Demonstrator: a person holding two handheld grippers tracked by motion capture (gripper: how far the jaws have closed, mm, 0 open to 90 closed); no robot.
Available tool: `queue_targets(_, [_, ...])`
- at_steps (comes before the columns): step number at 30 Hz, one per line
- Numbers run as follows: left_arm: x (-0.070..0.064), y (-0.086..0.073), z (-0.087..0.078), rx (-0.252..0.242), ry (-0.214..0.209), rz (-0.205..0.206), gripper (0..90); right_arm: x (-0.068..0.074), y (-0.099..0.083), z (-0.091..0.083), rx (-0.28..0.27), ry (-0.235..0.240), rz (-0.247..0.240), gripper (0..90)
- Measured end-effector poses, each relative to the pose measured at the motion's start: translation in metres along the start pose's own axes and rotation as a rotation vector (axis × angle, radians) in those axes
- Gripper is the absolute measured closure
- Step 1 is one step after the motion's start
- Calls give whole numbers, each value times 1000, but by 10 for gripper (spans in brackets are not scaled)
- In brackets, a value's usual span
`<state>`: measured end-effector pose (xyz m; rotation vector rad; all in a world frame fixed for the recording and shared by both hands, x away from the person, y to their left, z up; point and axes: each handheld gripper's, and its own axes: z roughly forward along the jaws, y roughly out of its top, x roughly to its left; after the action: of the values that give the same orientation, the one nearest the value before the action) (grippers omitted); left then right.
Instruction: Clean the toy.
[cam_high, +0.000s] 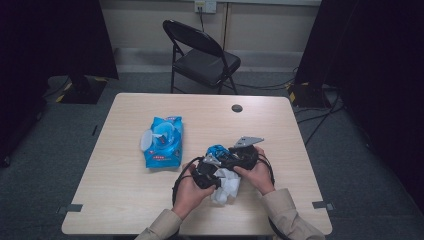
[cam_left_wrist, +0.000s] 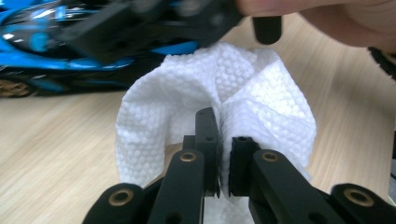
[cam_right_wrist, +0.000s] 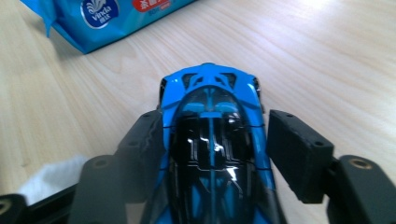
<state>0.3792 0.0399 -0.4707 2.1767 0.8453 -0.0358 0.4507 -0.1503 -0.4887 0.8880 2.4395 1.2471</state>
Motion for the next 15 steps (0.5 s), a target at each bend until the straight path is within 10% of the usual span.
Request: queue_targets(15, [3,-6,-5,19,-6,20,836,6,9,-51,-101,68,-33,327])
